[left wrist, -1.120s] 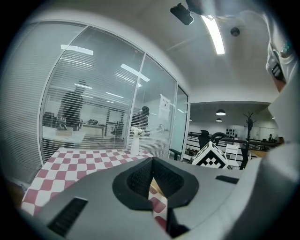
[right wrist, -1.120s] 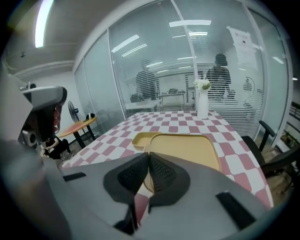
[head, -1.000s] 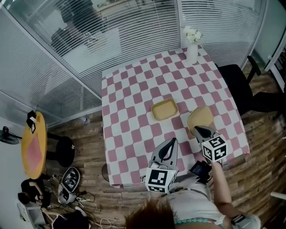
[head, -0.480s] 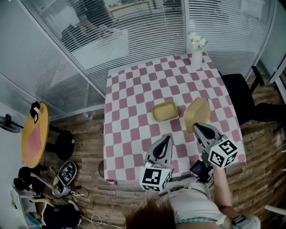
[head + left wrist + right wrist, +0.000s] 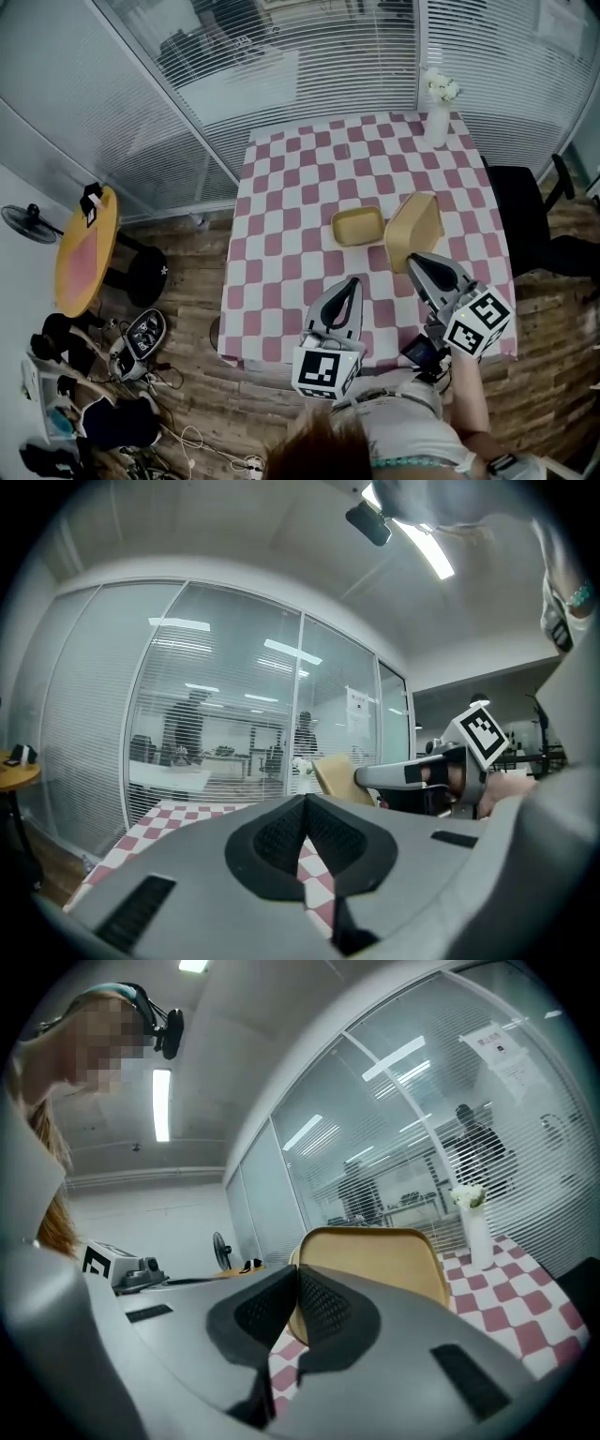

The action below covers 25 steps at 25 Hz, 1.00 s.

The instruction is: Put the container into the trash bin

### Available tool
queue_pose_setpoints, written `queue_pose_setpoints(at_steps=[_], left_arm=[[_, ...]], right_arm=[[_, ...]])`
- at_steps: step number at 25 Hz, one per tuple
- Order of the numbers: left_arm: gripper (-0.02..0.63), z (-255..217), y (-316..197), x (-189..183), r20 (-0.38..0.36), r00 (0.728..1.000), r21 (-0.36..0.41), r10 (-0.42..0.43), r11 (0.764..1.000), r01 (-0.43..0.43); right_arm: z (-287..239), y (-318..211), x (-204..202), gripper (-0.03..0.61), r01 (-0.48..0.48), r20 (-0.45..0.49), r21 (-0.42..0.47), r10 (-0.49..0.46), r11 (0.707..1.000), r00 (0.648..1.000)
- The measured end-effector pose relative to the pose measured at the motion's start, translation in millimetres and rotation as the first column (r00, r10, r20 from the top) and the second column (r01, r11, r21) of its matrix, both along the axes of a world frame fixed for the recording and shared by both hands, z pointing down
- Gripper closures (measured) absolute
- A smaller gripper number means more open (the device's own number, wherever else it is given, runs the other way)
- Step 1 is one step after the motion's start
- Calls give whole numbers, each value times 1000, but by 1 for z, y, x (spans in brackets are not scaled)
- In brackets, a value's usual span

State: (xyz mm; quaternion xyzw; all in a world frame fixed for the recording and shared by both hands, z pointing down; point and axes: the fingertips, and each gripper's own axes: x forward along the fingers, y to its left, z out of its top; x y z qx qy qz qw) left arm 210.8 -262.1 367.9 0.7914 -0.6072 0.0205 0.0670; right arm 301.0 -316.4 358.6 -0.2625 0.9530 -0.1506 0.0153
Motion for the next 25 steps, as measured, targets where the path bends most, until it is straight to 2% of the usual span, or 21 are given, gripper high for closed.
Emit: queue_pose_setpoints(at_steps=[8, 14, 20, 25], left_arm=[[607, -7, 12, -20, 15, 999, 4, -47, 999, 47], [607, -1, 28, -61, 8, 997, 2, -76, 997, 76], [607, -2, 67, -136, -3, 996, 24, -94, 995, 94], [607, -5, 110, -240, 3, 990, 21, -139, 990, 139]], right_arm=[[0, 9, -29, 578, 95, 16, 0, -95, 995, 995], [2, 22, -76, 578, 141, 0, 9, -141, 990, 990], [2, 54, -149, 578, 143, -17, 24, -142, 989, 990], [-2, 86, -246, 578, 159, -19, 30, -158, 987, 987]])
